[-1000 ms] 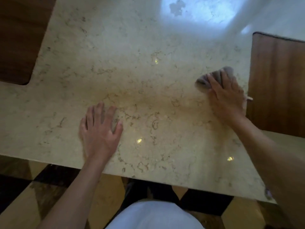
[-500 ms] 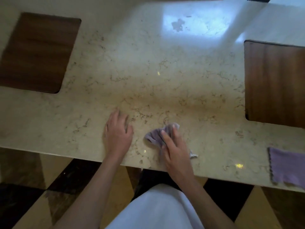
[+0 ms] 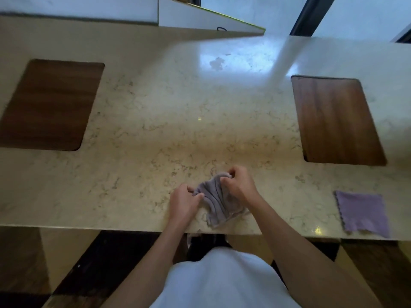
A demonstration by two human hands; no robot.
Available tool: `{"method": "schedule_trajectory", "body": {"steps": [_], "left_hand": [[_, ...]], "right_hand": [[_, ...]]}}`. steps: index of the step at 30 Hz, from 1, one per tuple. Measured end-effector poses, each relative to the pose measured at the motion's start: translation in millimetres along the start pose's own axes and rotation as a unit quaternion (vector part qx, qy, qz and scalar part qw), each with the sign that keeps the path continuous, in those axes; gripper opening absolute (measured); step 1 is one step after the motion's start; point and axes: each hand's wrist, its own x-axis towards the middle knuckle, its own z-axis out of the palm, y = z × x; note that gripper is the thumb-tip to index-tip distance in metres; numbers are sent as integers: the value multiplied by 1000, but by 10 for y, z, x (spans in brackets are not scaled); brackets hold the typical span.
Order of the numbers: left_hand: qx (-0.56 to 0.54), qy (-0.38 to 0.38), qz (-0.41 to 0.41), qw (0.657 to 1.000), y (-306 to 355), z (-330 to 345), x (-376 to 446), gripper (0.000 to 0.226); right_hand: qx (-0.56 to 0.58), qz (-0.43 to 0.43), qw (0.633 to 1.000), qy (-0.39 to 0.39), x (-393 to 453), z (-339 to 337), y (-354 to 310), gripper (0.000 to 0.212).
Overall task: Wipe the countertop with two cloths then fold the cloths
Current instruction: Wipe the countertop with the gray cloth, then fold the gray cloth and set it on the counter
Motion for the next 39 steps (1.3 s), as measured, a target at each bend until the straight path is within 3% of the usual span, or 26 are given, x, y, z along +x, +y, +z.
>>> {"method": "schedule_trajectory", "body": {"steps": [3,8,14,17,20,26,31,36,39], "left_hand": [[-74,-41,-14,996,-1,-114,-31,19],[-201,-113,30,973,23,-207,-139,14],[-275,-176,69,943,347,28,-260,17],[-285,-205,67,934,478,267,-329,27],[-261,-223,61,937,590,552,-425,18],[-220,-241,72,943,778,1253,-754,14],[-106,-161,130,973,965,1810,-993,13],[-91,-28,111,989,1336,2051,-883,10],[-38,7,132,990,1463,2105,-756,12]], "right_hand": [[66,8,998,21,-110,-183,81,16],[125,14,991,56,-347,-470,266,16],[184,4,968,169,-758,-790,460,14],[201,12,958,203,-901,-969,684,14],[210,8,953,216,-1004,-1159,978,14],[87,1,976,201,-1022,-1552,1717,6],[38,41,989,136,-743,-1852,2178,10],[-1,-17,994,105,-320,-2025,2225,10],[-55,-63,991,107,-127,-2128,2212,11]]}}
